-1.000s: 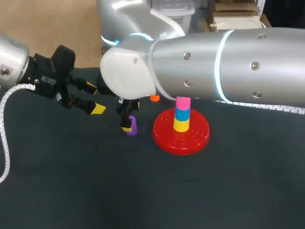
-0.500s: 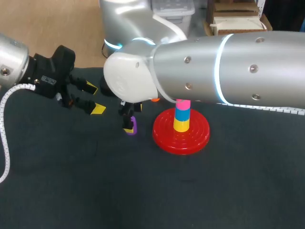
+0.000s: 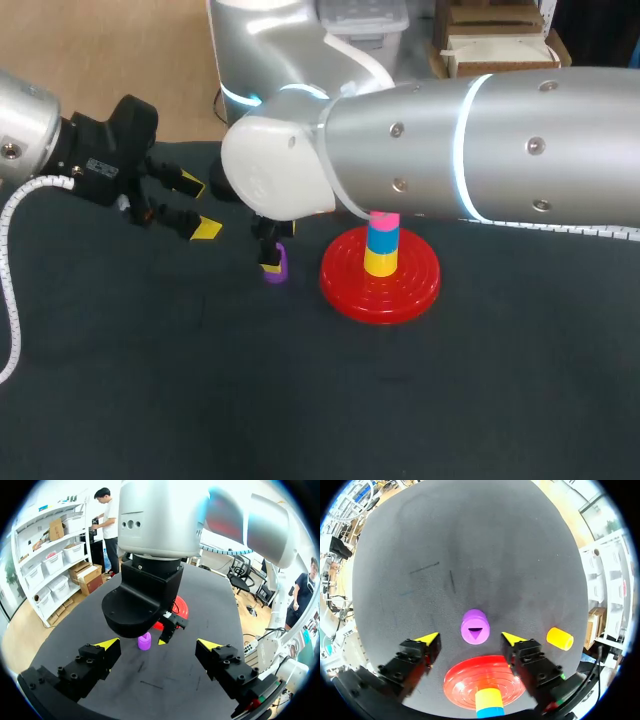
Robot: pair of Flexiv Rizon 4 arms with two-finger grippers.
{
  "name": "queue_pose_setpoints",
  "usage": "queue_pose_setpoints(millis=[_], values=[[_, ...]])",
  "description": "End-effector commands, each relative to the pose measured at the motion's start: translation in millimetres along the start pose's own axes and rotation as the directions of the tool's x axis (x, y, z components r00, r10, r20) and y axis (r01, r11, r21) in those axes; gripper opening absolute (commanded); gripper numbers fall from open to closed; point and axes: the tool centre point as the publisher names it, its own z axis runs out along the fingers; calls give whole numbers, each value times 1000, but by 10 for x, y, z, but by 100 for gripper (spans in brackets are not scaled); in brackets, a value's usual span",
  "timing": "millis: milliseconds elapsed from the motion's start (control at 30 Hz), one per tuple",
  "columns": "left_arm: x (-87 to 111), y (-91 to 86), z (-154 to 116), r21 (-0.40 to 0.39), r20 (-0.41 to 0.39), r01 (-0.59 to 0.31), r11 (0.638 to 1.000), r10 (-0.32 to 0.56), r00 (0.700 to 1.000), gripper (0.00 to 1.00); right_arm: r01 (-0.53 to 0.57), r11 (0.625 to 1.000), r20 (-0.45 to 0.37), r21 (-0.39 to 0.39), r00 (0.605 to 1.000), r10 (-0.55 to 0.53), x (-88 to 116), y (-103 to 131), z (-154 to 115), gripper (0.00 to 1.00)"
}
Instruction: Pick up and stack the cylinders on the red base in this order: pink,purple,orange,green
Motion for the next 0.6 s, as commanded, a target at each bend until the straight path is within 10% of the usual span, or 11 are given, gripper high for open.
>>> queue_pose_setpoints(millis=[33, 467, 600], values=[[7, 3, 5, 0, 0, -1, 1000, 1, 1000, 100, 2, 1000, 3, 10, 1000, -2, 16, 26, 7, 67], [7, 3, 5, 0, 0, -1, 1000, 1, 1000, 100, 11, 1000, 0, 14, 1000, -11, -21, 44, 30, 60], [7, 3, 5, 0, 0, -1, 1000, 1, 1000, 100, 9, 1000, 5, 20, 1000, -9, -20, 45, 33, 0]])
